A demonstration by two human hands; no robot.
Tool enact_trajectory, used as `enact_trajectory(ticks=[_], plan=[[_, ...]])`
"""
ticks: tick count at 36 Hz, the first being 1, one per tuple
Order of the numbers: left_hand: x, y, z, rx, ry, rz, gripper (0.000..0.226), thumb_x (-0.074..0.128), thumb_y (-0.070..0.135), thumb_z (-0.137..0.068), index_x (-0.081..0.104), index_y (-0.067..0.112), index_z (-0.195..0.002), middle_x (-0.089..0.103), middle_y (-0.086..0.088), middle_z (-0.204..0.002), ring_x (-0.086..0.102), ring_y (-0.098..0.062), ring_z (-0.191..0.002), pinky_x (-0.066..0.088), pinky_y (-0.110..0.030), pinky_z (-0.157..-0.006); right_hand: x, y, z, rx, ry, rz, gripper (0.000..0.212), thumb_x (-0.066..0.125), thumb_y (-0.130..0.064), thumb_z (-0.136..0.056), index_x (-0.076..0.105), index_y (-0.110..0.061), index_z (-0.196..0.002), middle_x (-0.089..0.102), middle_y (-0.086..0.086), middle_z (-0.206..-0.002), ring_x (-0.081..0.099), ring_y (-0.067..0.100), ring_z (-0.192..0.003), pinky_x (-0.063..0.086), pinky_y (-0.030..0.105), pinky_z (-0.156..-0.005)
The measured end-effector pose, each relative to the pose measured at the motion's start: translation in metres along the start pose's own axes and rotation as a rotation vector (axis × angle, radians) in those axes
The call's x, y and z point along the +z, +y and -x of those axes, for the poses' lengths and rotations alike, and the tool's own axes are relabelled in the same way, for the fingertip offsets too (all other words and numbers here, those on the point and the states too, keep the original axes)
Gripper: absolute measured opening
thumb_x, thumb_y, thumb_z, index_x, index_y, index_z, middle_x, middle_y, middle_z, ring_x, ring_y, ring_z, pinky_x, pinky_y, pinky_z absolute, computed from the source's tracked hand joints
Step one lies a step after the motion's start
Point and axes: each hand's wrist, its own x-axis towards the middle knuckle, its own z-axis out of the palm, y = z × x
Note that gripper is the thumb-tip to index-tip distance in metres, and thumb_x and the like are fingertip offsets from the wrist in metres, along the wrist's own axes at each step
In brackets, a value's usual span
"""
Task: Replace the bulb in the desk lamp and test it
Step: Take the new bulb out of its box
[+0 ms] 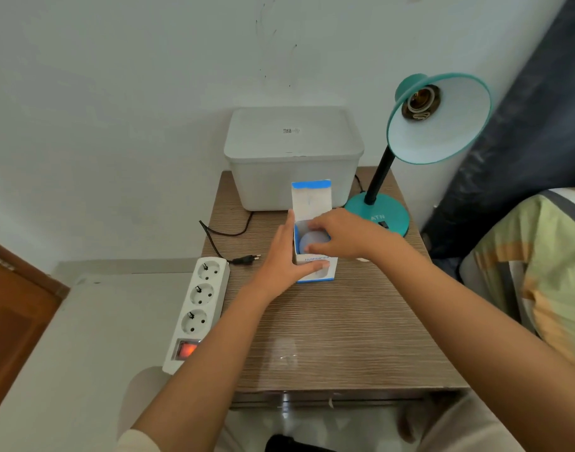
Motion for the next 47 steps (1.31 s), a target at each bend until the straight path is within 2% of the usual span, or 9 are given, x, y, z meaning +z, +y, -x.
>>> enact_trajectory(ticks=[6,10,15,20,24,30,34,41,47], plan=[[0.001,-0.002,-0.001,-0.044,-0.015,-0.025,0.113,0.082,0.039,-0.068,0.003,0.039,-0.149,0.038,0.004,-0.137,0.042,-0.009,-0.127,0.047,-0.039,-0.101,-0.006,-0.010,-0.006,0.068,-0.067,-0.002,0.022,0.062,-0.030,-0.078,0.058,-0.008,-0.077,0.053,0.005,-0.070,0.046,0.018,-0.065,0.033,0.024,-0.053],[0.001,-0.004,0.000,-0.052,-0.032,-0.024,0.112,0.081,0.039,-0.069,0.002,0.040,-0.148,0.039,0.004,-0.135,0.043,-0.011,-0.126,0.046,-0.042,-0.101,-0.003,-0.006,-0.002,0.063,0.007,-0.114,0.029,0.061,-0.024,-0.078,0.063,-0.005,-0.099,0.065,0.015,-0.097,0.055,0.023,-0.081,0.043,0.031,-0.066],[0.001,-0.002,-0.002,-0.049,-0.040,-0.019,0.109,0.081,0.038,-0.071,0.003,0.040,-0.148,0.038,0.004,-0.137,0.042,-0.010,-0.126,0.046,-0.037,-0.101,-0.005,-0.005,0.006,0.001,0.074,-0.106,0.043,0.055,-0.036,-0.086,0.049,-0.020,-0.125,0.045,0.002,-0.110,0.046,0.018,-0.101,0.039,0.028,-0.082],[-0.001,-0.002,-0.003,-0.056,-0.065,-0.043,0.112,0.080,0.043,-0.069,-0.001,0.043,-0.147,0.033,0.007,-0.141,0.041,-0.011,-0.128,0.047,-0.042,-0.101,-0.004,-0.006,0.011,0.011,0.101,-0.147,0.044,0.060,-0.038,-0.083,0.048,-0.021,-0.122,0.042,0.001,-0.113,0.046,0.018,-0.100,0.041,0.027,-0.080],[-0.002,0.001,-0.003,-0.052,-0.016,-0.012,0.102,0.080,0.044,-0.068,0.012,0.045,-0.144,0.042,0.006,-0.133,0.046,-0.013,-0.124,0.050,-0.045,-0.095,-0.011,-0.005,0.019,0.009,0.161,-0.197,0.034,0.052,-0.034,-0.087,0.045,-0.017,-0.116,0.042,0.005,-0.111,0.047,0.022,-0.097,0.038,0.030,-0.078],[0.000,0.000,-0.003,-0.018,-0.033,-0.067,0.105,0.079,0.040,-0.071,0.007,0.039,-0.147,0.039,0.006,-0.131,0.041,-0.008,-0.121,0.044,-0.026,-0.094,0.000,-0.002,0.028,-0.015,0.136,-0.206,0.030,0.043,-0.030,-0.091,0.047,-0.024,-0.120,0.042,0.006,-0.112,0.043,0.021,-0.103,0.038,0.032,-0.088],[0.000,0.000,-0.004,-0.029,-0.053,-0.080,0.112,0.079,0.046,-0.068,0.003,0.037,-0.149,0.038,0.004,-0.137,0.038,-0.011,-0.126,0.043,-0.039,-0.102,0.004,-0.004,0.030,-0.022,0.198,-0.197,0.035,0.056,-0.039,-0.085,0.049,-0.023,-0.115,0.045,0.002,-0.110,0.044,0.017,-0.102,0.038,0.030,-0.084],[0.000,0.000,-0.003,-0.023,-0.025,-0.084,0.111,0.081,0.045,-0.067,0.005,0.040,-0.148,0.040,0.005,-0.134,0.039,-0.012,-0.126,0.041,-0.042,-0.104,0.003,0.003,0.039,0.035,0.341,-0.182,0.032,0.064,-0.036,-0.077,0.043,-0.018,-0.093,0.054,0.001,-0.093,0.054,0.021,-0.082,0.048,0.037,-0.068],[0.000,-0.001,-0.003,-0.015,-0.025,-0.097,0.113,0.080,0.047,-0.067,0.004,0.037,-0.149,0.041,0.003,-0.132,0.039,-0.012,-0.125,0.042,-0.045,-0.103,0.012,0.012,0.043,0.109,0.359,-0.272,0.038,0.062,-0.035,-0.078,0.057,-0.022,-0.114,0.062,0.001,-0.109,0.055,0.015,-0.092,0.048,0.032,-0.077]])
